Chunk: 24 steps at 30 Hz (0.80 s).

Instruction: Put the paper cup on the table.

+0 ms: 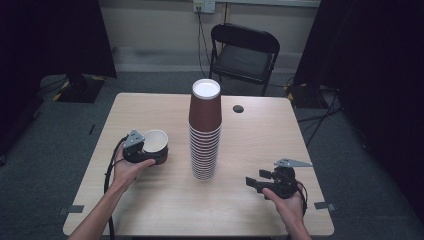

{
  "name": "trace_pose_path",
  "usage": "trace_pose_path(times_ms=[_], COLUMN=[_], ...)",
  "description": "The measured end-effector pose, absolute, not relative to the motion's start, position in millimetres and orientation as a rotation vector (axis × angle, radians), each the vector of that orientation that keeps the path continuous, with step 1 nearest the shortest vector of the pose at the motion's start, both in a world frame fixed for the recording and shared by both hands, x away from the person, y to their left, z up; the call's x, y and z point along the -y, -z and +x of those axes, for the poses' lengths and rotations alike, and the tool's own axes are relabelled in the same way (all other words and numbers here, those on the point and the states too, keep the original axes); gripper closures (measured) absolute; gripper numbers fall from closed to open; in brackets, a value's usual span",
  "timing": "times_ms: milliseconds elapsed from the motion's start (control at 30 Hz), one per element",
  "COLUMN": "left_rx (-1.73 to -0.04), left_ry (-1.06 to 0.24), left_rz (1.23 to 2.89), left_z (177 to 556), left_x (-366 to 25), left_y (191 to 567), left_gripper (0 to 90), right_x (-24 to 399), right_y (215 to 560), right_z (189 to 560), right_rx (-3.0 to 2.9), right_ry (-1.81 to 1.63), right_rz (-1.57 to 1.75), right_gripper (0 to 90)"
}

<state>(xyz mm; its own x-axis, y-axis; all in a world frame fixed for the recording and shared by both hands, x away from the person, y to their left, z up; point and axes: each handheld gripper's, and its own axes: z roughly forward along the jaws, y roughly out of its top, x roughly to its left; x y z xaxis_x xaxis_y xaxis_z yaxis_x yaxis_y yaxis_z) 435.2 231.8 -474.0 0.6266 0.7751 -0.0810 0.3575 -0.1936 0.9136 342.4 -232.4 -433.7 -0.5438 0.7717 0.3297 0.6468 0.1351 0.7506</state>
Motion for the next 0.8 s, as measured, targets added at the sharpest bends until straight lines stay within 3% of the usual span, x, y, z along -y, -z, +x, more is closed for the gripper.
trace_pose_path(times_ms=[800], left_rx=[-1.006], left_ry=[-0.469], left_rz=[1.921], left_z=[422], left_x=[-237], left_y=[489], left_gripper=[15.5], right_x=[235], right_y=[431], right_z=[340], right_rx=[-2.248], right_ry=[-1.392], right_rz=[1.431], right_gripper=[27.4])
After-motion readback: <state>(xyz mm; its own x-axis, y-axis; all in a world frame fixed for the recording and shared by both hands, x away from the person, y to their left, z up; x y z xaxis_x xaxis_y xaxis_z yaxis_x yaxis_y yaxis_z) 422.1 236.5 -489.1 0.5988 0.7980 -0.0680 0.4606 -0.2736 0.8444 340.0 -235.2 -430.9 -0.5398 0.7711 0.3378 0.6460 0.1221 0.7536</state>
